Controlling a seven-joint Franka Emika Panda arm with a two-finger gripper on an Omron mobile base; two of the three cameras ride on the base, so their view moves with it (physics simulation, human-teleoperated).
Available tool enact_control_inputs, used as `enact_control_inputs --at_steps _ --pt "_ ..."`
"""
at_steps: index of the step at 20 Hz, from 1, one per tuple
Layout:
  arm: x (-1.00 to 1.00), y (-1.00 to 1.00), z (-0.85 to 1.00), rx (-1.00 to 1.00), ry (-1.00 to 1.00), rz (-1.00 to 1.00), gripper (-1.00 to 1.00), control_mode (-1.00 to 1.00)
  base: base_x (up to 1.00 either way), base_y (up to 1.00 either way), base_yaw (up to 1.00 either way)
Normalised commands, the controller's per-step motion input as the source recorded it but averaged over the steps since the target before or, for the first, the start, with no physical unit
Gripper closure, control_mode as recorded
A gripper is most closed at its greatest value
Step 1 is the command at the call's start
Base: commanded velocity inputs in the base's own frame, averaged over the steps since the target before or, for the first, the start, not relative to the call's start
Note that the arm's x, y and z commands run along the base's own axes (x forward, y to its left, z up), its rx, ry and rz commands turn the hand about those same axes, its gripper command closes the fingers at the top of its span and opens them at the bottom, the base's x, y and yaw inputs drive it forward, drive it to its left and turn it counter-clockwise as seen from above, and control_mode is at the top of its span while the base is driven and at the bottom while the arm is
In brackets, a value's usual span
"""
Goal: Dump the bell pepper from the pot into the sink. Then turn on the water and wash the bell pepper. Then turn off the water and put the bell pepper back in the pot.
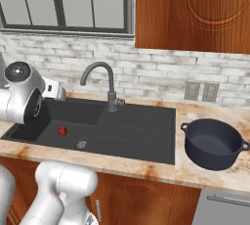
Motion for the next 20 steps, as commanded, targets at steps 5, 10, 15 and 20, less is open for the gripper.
enact_control_inputs --at_steps 5,10,15,20 --pt "0.10 0.57 0.00 0.00 0.27 -0.17 -1.00 -1.00 0.00 0.00 0.00" --pt "0.27 0.36 -0.16 0.00 0.25 -0.16 -1.00 -1.00 0.00 0.00 0.00" --pt "0.43 0.17 -0.36 -0.01 0.19 -0.13 -1.00 -1.00 0.00 0.00 0.00" --pt "0.46 0.12 -0.55 -0.07 0.12 -0.08 -1.00 -1.00 0.00 0.00 0.00"
